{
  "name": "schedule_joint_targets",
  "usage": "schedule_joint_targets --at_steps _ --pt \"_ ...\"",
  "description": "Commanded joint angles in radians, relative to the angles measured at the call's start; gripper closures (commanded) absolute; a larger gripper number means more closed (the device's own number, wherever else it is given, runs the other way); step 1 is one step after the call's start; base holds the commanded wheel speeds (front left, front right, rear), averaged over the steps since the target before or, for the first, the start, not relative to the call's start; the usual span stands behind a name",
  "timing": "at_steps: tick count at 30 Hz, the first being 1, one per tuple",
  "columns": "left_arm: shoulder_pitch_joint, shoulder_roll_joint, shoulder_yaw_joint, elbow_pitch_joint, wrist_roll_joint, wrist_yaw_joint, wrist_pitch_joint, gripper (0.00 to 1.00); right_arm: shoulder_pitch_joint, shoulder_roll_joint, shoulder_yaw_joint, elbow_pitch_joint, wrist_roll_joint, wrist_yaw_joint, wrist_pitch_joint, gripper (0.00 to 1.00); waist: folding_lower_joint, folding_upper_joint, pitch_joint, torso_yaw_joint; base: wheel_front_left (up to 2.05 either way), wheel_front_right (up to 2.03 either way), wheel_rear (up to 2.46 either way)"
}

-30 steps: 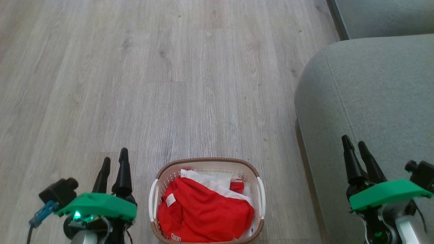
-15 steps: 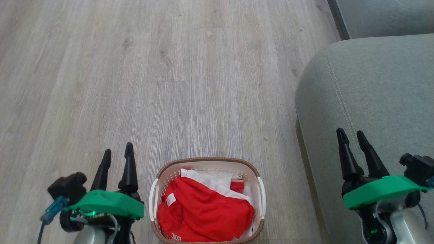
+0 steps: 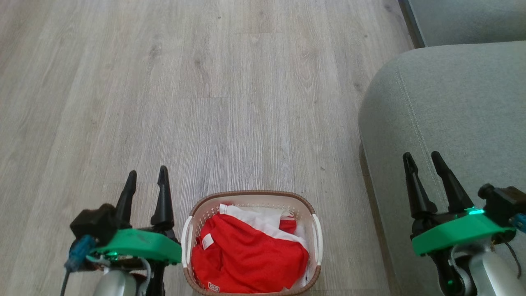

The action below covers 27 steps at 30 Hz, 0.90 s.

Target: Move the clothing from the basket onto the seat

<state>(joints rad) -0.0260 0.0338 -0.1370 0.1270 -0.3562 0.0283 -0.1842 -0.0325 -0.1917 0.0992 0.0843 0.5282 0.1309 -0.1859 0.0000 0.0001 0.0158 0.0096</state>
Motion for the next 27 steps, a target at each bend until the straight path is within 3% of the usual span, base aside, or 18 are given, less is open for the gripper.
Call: schedule_joint_targets --at_steps 1,22,27 --pt "-0.059 0.014 0.017 -0.046 0.039 0.008 -0.018 0.00 -0.055 -0.025 0.020 -0.047 -0.034 0.000 -0.016 0.00 0.0000 -0.0001 0.001 0.000 0.00 0.00 0.00" --pt "-0.063 0.016 -0.016 -0.094 0.277 0.039 -0.077 0.00 -0.062 -0.052 0.056 -0.085 -0.237 0.000 -0.075 0.00 0.0000 -0.0001 0.008 -0.004 0.00 0.00 0.00" --pt "-0.061 0.016 -0.017 -0.092 0.276 0.042 -0.078 0.00 -0.061 -0.052 0.056 -0.084 -0.239 0.000 -0.076 0.00 0.0000 -0.0001 0.007 -0.006 0.00 0.00 0.00"
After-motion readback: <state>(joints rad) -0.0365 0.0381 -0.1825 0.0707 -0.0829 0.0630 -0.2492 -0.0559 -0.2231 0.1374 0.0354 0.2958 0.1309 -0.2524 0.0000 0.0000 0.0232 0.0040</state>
